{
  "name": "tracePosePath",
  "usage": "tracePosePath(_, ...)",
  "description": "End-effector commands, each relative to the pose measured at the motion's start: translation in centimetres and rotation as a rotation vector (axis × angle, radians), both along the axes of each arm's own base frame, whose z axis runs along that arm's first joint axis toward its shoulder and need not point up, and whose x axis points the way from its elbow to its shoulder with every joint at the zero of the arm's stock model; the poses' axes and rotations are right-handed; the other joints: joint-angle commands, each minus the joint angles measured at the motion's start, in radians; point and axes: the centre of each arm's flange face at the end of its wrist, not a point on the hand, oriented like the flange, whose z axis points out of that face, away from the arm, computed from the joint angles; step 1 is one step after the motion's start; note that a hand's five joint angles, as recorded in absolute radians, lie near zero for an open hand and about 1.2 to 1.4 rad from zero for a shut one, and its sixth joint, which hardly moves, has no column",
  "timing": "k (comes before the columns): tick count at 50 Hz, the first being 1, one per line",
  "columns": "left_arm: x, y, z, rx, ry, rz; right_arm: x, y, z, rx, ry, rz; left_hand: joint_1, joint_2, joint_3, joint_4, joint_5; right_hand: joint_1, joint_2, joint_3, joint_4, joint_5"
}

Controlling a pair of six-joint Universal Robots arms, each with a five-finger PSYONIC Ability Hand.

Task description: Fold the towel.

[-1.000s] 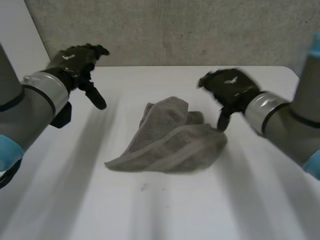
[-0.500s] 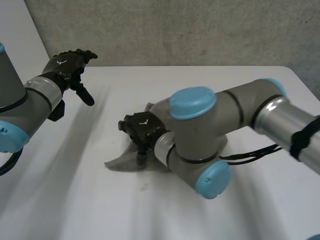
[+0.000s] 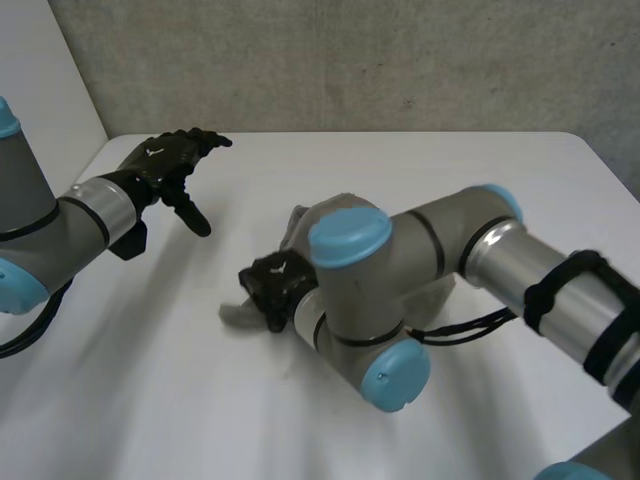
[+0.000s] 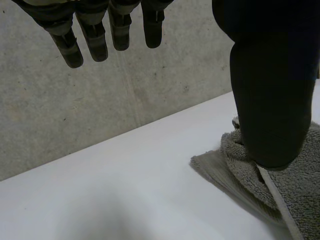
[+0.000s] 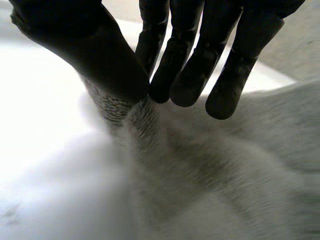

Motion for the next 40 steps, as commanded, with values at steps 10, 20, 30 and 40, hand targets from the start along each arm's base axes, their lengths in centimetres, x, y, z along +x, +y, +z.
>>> tracePosePath(10, -2.8, 2.5, -0.7, -0.021, 0.006, -0.086, -11.6, 0.3, 9.9, -0.124, 0.080, -0.113, 0.023, 0.030, 0.026, 0.030, -0.003, 0.071, 0.065, 0.059, 0.057, 0.051)
tracePosePath(20, -6.3, 5.1, -3.7, -0.011, -0.072, -0.203, -19.5, -0.5, 8.5, -0.112, 0.186, -0.210, 0.058, 0.066, 0.062, 0.065, 0.032, -0.434, -0.440, -0.446, -0.448, -0.454)
tracePosePath(30, -7.8, 7.4, -7.3, 0.041, -0.195, -0.279, -20.1, -0.7, 6.2, -0.110, 0.187, -0.230, 0.199, 0.206, 0.202, 0.206, 0.173, -1.097, -1.103, -1.108, -1.111, -1.116)
tracePosePath(40, -8.4, 9.7, -8.8, 0.124, -0.248, -0.288, -20.0, -1.6, 3.0, -0.123, 0.182, -0.242, 0.196, 0.204, 0.200, 0.203, 0.170, -1.091, -1.097, -1.103, -1.105, -1.110)
